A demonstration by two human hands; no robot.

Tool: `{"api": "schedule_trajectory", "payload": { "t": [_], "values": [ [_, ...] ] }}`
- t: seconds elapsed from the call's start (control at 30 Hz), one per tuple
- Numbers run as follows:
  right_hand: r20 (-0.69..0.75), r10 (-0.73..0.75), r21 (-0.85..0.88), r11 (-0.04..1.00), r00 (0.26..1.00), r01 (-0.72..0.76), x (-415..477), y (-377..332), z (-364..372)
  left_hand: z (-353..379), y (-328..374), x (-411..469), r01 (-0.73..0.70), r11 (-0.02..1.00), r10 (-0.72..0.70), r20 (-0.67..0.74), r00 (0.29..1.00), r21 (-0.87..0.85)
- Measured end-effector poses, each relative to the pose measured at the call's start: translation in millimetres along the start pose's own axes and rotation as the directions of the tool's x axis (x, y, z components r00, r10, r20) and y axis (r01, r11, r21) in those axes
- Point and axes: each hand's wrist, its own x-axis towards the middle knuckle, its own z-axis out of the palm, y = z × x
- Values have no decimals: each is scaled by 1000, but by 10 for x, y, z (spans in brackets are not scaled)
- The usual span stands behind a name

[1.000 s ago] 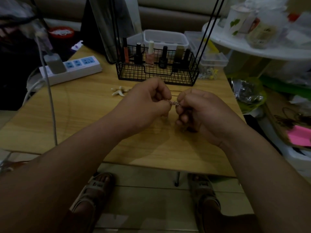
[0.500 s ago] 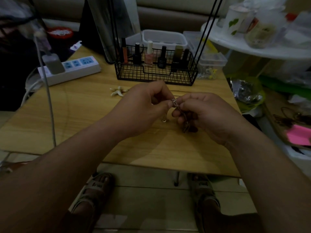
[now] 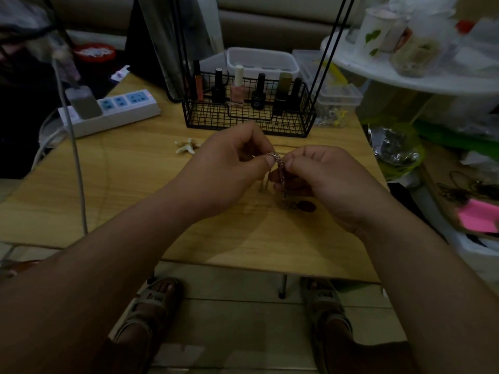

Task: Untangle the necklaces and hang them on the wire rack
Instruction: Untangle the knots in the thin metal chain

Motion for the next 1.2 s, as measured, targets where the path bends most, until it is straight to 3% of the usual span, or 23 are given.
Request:
{"api": "schedule_trajectory", "payload": {
  "t": [0.1, 0.2, 0.33, 0.5, 0.63, 0.93, 1.1, 1.2],
  "values": [
    [-74, -31, -123, 992, 997, 21, 8, 0, 18, 1, 1, 10, 16, 999, -16, -2, 1000, -31],
    [-122, -47, -148, 989, 991, 28, 34, 13, 15, 16, -31, 13, 10, 997, -11, 12, 1000, 70],
    [-101, -11, -82, 997, 995, 2, 69, 21, -20, 56, -51, -8, 11, 993, -15, 38, 999, 115],
    [17, 56, 155, 986, 998, -58, 54, 10, -11, 46, -44, -7, 3, 996, -6, 31, 999, 85],
    [68, 49, 199, 978, 997, -62, 22, -11, 20, 40, -32, -17, 15, 998, -17, 27, 999, 63],
    [-57, 42, -21, 999, 997, -43, 56, -8, 61, 1, -4, -20, 145, 980, -149, -15, 989, -135],
    [-27, 52, 190, 981, 998, -46, 55, -32, 37, 1, -21, 0, 95, 995, -94, 27, 995, -36],
    [-14, -4, 206, 979, 1000, 6, 59, -20, 12, 27, -27, -18, 48, 995, -54, 69, 996, 87]
  ]
}}
